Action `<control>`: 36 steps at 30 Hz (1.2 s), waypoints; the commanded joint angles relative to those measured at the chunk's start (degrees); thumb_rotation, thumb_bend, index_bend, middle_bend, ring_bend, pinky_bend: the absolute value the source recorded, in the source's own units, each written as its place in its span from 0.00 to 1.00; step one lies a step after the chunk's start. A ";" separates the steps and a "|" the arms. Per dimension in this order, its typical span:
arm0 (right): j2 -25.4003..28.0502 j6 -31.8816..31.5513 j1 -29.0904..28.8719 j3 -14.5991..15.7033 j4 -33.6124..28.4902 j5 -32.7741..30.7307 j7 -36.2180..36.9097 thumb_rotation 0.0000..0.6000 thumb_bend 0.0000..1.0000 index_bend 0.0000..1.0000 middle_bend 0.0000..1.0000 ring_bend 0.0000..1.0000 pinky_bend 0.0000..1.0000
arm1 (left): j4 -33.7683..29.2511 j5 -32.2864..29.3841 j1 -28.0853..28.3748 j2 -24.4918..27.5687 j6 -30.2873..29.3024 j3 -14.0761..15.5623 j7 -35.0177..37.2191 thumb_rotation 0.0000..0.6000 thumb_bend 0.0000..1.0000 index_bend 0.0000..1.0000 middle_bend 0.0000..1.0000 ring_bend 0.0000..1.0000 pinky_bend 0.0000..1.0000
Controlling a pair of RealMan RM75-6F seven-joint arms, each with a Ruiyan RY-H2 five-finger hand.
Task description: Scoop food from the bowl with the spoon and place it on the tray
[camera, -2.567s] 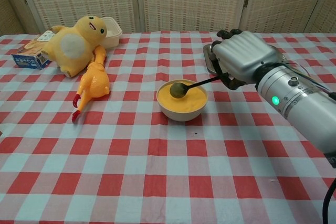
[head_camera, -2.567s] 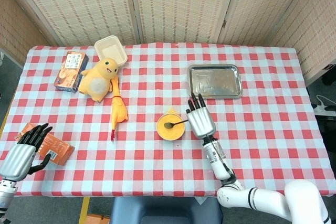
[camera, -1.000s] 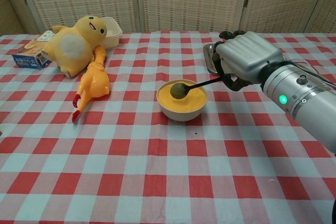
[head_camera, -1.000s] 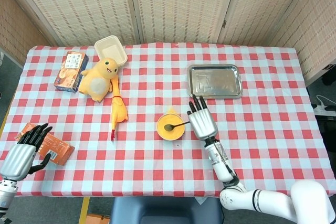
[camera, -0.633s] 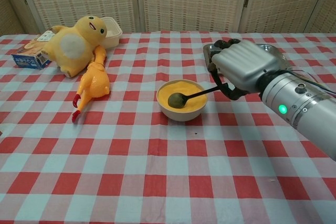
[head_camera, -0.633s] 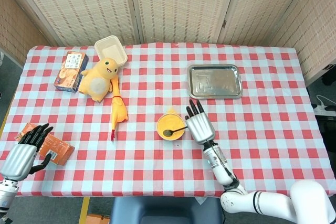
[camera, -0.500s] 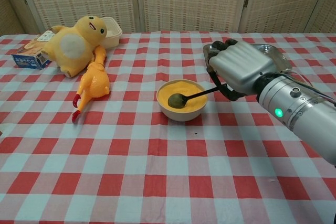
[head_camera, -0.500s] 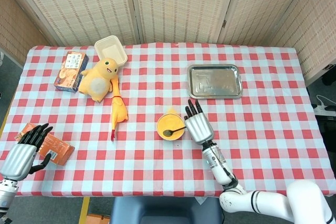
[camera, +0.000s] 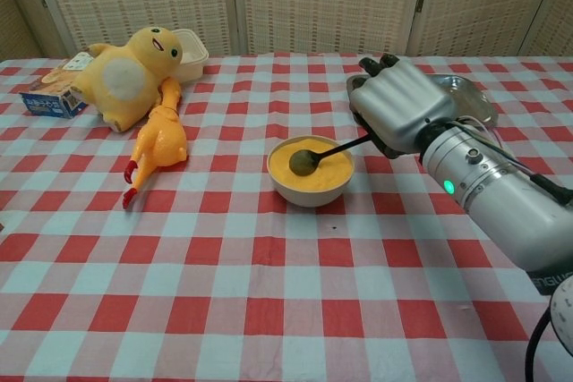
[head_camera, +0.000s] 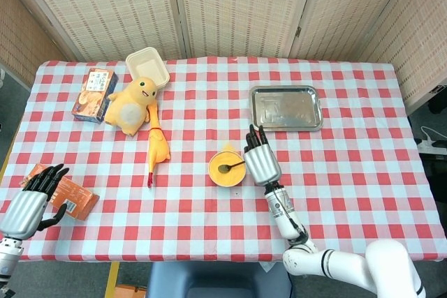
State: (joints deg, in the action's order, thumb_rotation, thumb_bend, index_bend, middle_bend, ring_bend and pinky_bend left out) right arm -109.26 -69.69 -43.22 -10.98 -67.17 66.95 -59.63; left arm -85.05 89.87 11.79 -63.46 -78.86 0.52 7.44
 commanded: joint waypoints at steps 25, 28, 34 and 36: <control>7.11 5.04 3.63 -3.02 -8.24 -6.58 18.07 1.00 0.51 0.87 0.22 0.01 0.12 | -0.52 0.92 -0.23 -0.11 -0.76 0.33 -0.78 1.00 0.44 0.00 0.00 0.00 0.14; 6.87 4.64 3.19 -3.97 -7.08 -6.80 18.58 1.00 0.51 0.87 0.22 0.01 0.12 | -0.34 0.85 -0.30 -0.02 -0.88 0.30 -0.58 1.00 0.44 0.00 0.00 0.00 0.14; 6.41 4.91 1.74 -6.73 -2.60 -8.65 19.39 1.00 0.51 0.87 0.22 0.01 0.12 | 0.08 0.19 -0.20 -0.09 -0.39 0.11 -0.21 1.00 0.44 0.00 0.00 0.00 0.14; 5.86 5.71 0.83 -7.80 -0.05 -9.93 19.17 1.00 0.51 0.87 0.22 0.01 0.12 | 0.09 -0.06 -0.17 -0.20 -0.26 0.01 -0.55 1.00 0.44 0.00 0.00 0.00 0.14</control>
State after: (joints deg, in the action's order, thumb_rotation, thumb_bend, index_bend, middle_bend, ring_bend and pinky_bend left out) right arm -102.82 -64.72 -41.40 -17.53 -69.54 58.36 -40.52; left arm -84.97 89.89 11.60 -63.62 -79.17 0.57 6.97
